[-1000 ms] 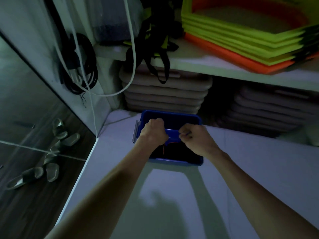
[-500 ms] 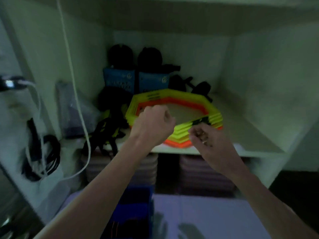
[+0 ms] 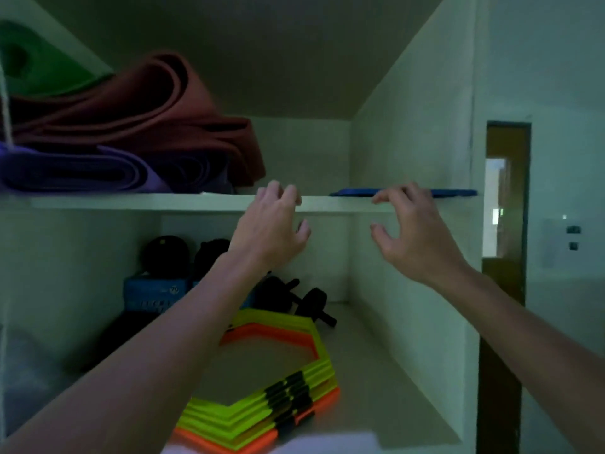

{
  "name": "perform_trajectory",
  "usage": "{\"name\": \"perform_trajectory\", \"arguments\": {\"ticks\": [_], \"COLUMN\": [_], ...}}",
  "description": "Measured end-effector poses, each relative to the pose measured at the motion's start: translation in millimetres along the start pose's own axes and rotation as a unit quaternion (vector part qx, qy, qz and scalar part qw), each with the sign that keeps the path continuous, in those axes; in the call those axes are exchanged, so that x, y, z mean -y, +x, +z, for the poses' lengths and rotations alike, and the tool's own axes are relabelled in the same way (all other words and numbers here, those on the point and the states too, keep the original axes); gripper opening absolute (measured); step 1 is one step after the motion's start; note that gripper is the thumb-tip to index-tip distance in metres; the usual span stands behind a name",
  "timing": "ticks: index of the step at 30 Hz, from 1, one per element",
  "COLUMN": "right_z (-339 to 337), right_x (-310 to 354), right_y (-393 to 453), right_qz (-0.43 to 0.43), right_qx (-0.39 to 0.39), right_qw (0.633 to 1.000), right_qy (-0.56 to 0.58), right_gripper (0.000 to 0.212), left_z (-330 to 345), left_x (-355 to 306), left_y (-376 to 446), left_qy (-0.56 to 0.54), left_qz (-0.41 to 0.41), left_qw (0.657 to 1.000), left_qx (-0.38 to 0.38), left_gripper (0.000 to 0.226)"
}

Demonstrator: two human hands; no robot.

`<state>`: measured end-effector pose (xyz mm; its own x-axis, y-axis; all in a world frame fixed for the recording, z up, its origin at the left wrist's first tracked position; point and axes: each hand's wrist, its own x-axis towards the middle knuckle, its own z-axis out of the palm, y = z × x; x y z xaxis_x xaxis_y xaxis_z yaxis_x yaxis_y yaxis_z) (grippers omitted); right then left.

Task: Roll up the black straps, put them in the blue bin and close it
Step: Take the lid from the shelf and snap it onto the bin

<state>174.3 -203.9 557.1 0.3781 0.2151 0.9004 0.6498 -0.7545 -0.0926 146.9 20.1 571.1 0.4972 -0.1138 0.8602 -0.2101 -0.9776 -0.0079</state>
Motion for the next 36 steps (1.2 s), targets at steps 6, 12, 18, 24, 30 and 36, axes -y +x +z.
{"name": "perform_trajectory", "arguments": {"ticks": [6,12,18,24,30,36], "right_z": [-1.9,10.3,15.4,12.1,0.9,-2.3], "right_x": [-57.3,-93.4,-111.0,-112.6,-90.4,-45.8], "right_y": [56.8,69.6,59.2,46.2,12.8,-35.5], "right_qz": [0.005,0.020,-0.029,-0.097,-0.182,-0.210], "right_qx": [0.060,0.076,0.024,-0.002,-0.081,-0.108], "right_qw": [0.988,0.974,0.955,0.937,0.941,0.955], "right_qy": [-0.143,-0.213,-0.295,-0.335,-0.274,-0.180], "right_gripper": [0.073,0.044,0.030,0.036,0.043,0.040], "left_z": [34.8,58.2,64.7,57.6,30.8,-6.6], "left_x": [-10.9,-13.0,-11.0,-17.0,-20.3,10.8], "left_y": [52.2,55.5,48.3,49.6,37.5,-14.9], "left_qy": [0.107,0.111,0.115,0.122,0.051,-0.033], "left_qz": [-0.014,-0.039,-0.049,-0.086,-0.109,-0.202], "left_qw": [0.991,0.978,0.979,0.962,0.966,0.973], "left_qx": [0.082,0.171,0.161,0.230,0.228,0.104], "left_gripper": [0.072,0.090,0.098,0.106,0.087,0.045]}}
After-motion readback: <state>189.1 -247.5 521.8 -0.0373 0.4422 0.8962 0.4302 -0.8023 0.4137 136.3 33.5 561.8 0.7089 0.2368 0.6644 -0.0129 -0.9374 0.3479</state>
